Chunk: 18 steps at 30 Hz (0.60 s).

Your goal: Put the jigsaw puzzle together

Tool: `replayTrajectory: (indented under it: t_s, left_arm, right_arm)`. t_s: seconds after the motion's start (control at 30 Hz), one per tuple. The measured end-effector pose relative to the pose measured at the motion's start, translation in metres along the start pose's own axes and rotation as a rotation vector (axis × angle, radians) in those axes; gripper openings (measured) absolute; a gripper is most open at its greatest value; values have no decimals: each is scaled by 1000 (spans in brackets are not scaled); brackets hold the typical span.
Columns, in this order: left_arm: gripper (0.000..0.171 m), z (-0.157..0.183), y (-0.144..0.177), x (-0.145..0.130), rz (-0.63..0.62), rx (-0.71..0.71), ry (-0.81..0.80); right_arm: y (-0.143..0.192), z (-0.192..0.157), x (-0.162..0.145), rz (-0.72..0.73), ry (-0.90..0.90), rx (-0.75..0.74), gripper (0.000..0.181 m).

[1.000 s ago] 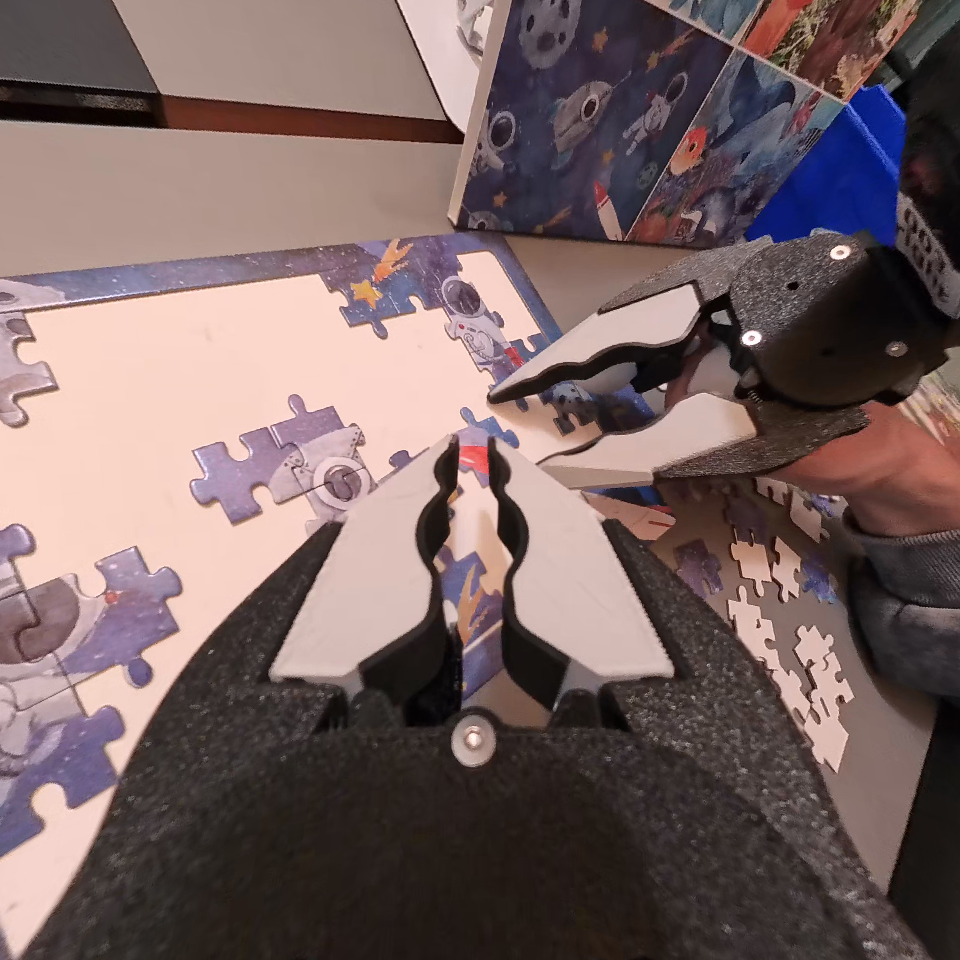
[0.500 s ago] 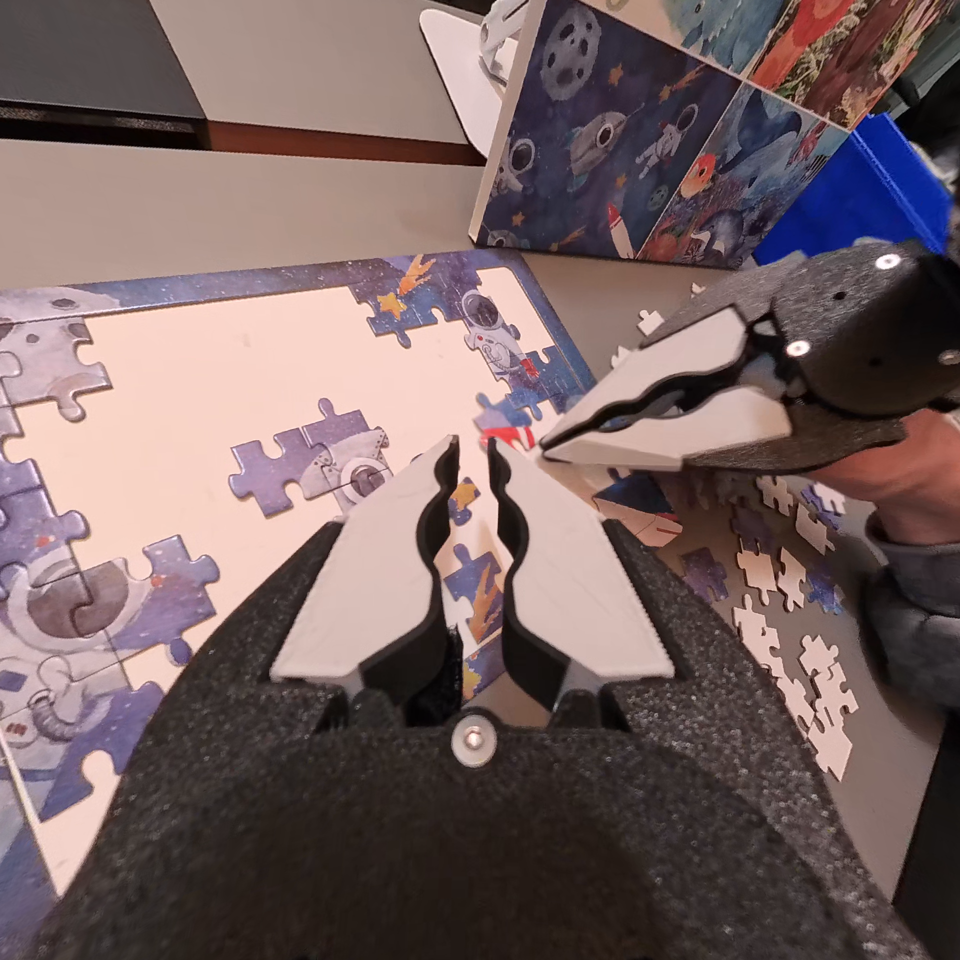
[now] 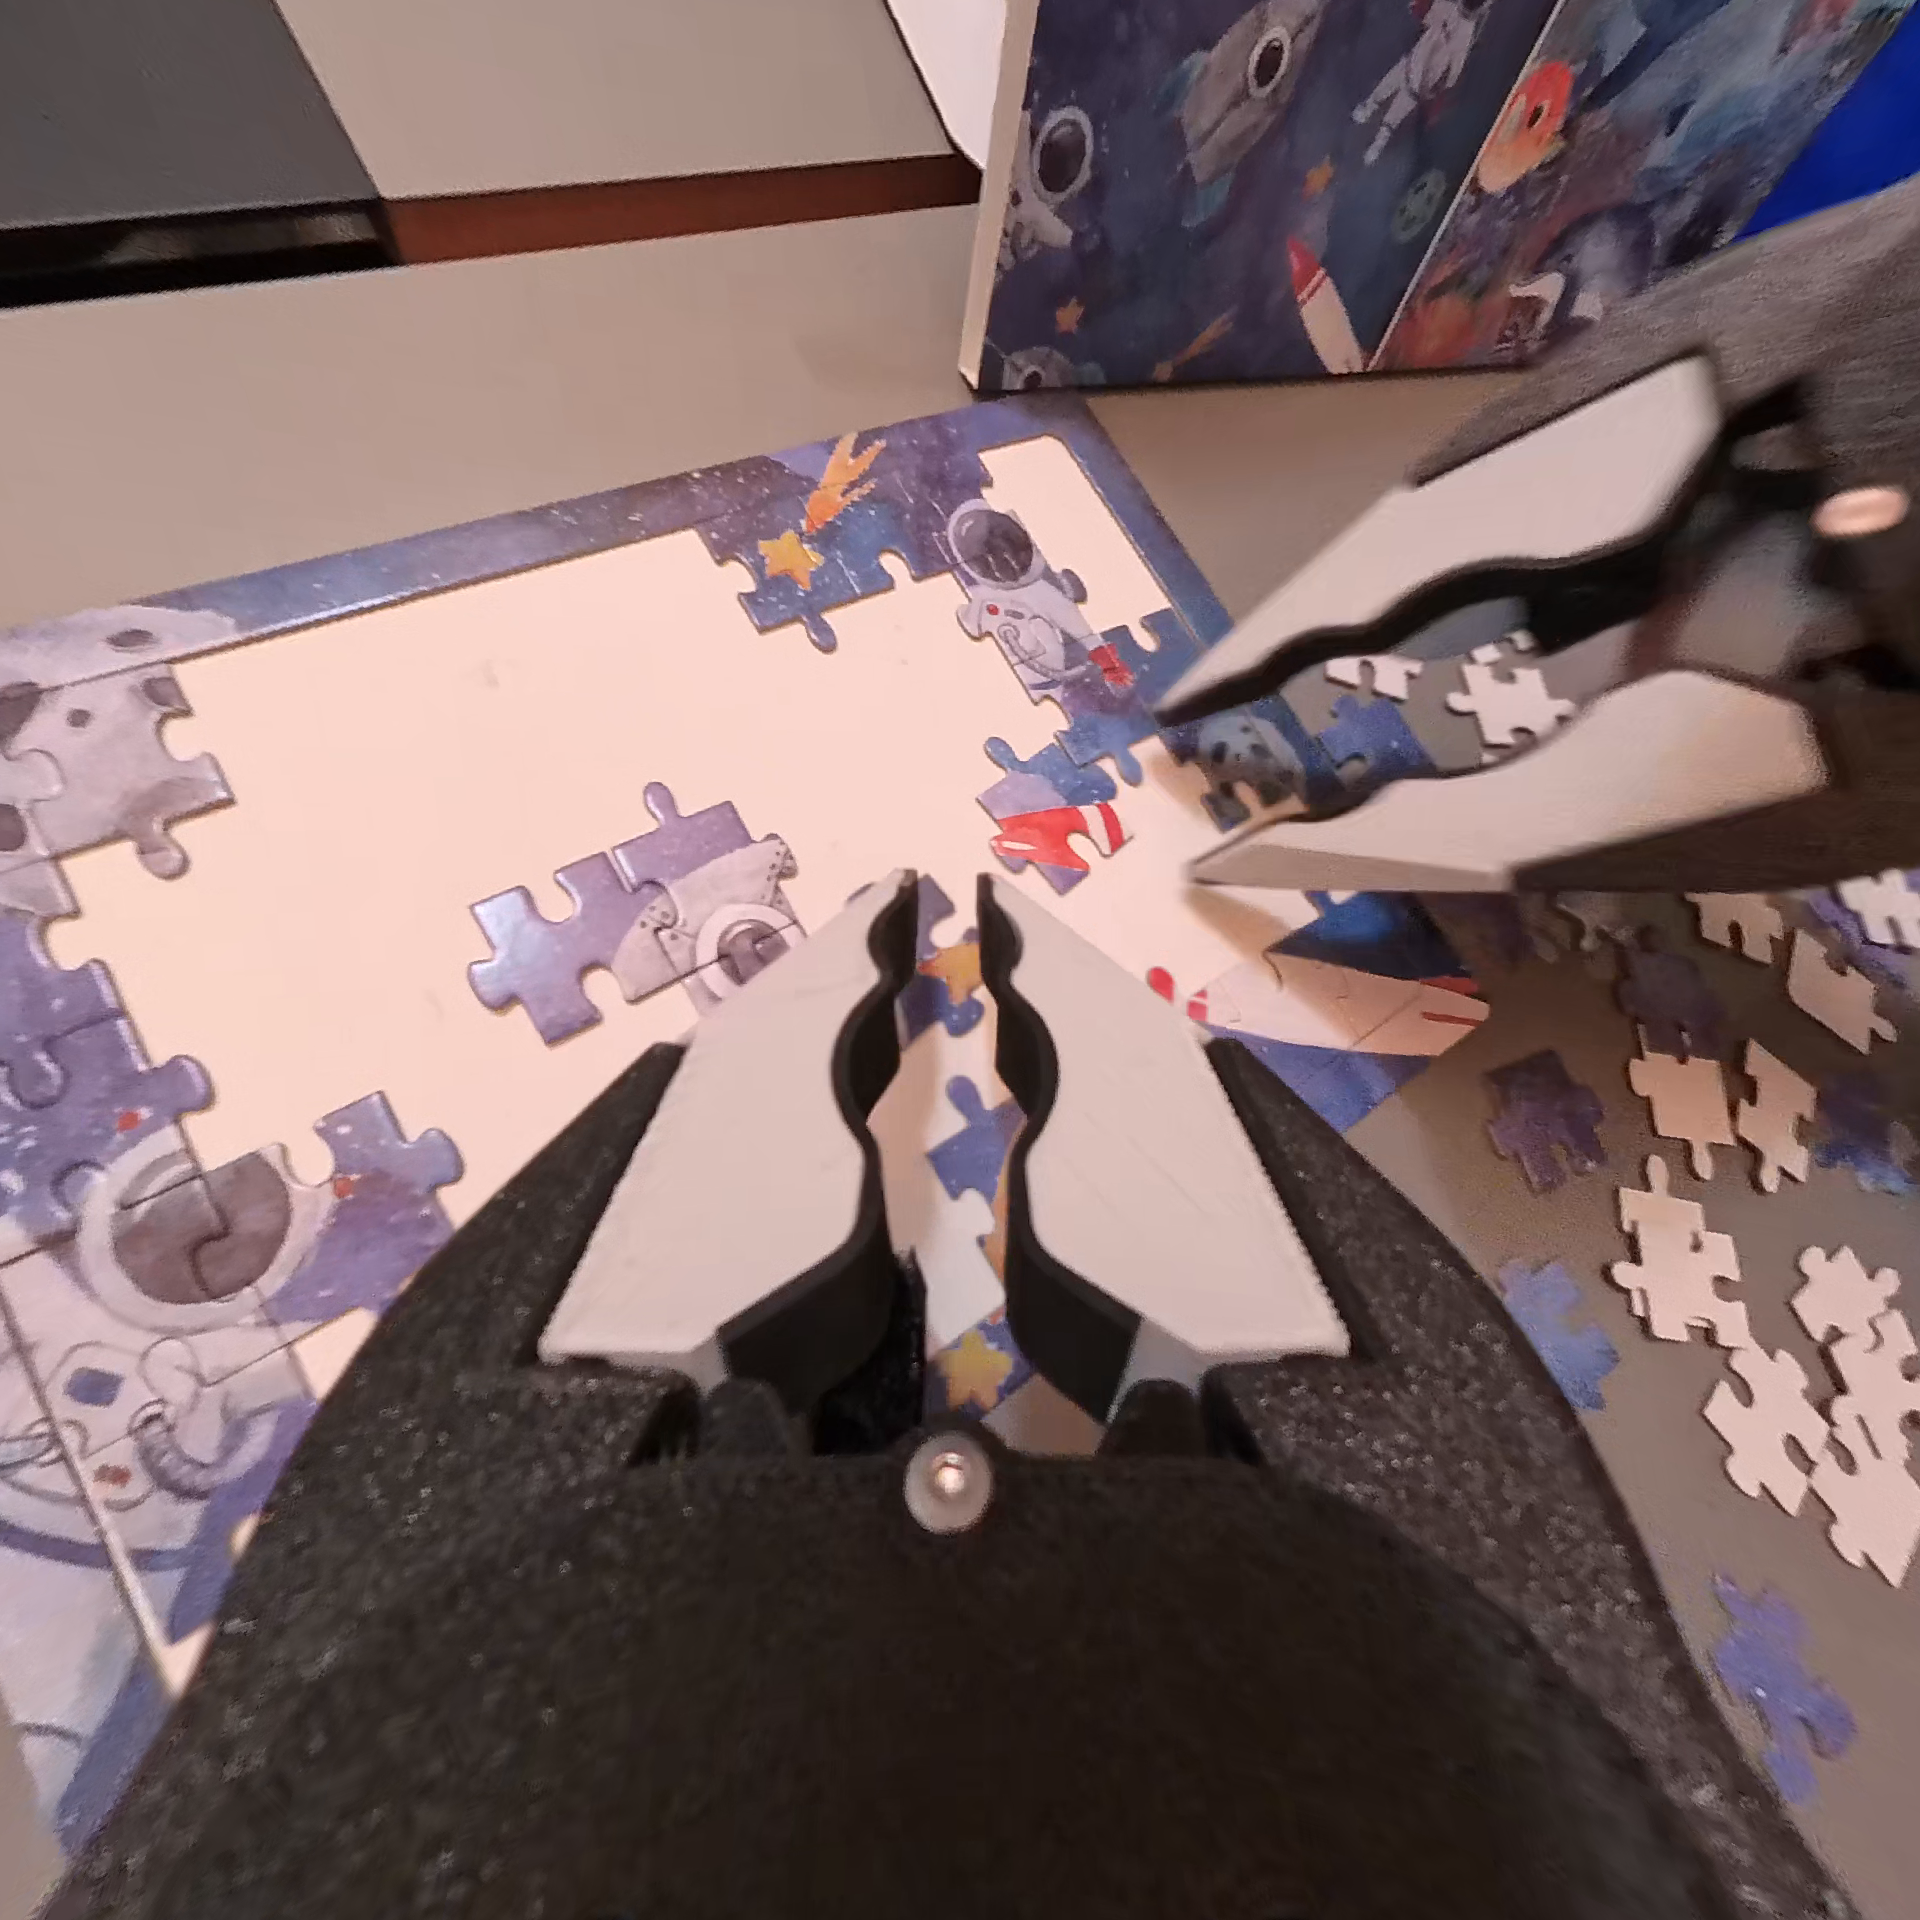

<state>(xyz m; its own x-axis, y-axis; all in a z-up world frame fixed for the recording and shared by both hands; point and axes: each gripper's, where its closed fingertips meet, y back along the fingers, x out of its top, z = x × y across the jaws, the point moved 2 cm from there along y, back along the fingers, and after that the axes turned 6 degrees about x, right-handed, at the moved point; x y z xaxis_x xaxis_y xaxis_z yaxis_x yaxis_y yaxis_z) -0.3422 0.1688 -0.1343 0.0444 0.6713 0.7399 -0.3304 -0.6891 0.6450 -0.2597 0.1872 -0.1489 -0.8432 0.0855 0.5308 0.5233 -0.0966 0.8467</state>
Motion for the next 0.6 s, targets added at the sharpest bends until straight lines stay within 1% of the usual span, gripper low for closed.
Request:
replayTrajectory:
  t_s: [0.03, 0.07, 0.1, 0.13, 0.17, 0.23, 0.27, 0.3, 0.37, 0.47, 0.53, 0.6]
  left_arm:
    - [11, -2, 1, 1, 7, 6, 3]
    - [11, -4, 2, 2, 14, 9, 11]
    - [11, -6, 2, 3, 21, 10, 22]
    - [11, -9, 3, 4, 27, 10, 30]
    - [11, -11, 4, 5, 34, 13, 38]
    - [11, -19, 5, 8, 55, 20, 61]
    - [11, -22, 5, 10, 65, 15, 77]
    - [11, -24, 5, 12, 73, 1, 98]
    - [11, -25, 7, 16, 91, -43, 138]
    - [11, -22, 9, 20, 111, -94, 162]
    - [11, -21, 9, 22, 121, -99, 156]
    - [11, -21, 10, 25, 125, -91, 146]
  right_arm:
    - [13, -4, -1, -40, 54, -1, 32]
    - [26, -11, -1, -68, 90, 28, 28]
    - [40, -17, -2, -104, 111, 71, 28]
    - [53, -19, -1, -128, 130, 93, 37]
    - [64, -19, 1, -136, 150, 98, 41]
    - [75, -18, 10, -134, 175, 125, 39]
    - [76, -16, 13, -149, 188, 128, 39]
    - [71, -12, 16, -164, 211, 112, 39]
    - [49, -4, 26, -158, 252, 99, 39]
    - [8, -2, 34, -184, 241, 176, 42]
    - [-9, 0, 35, -213, 256, 189, 41]
    - [-19, 1, 32, -251, 238, 199, 40]
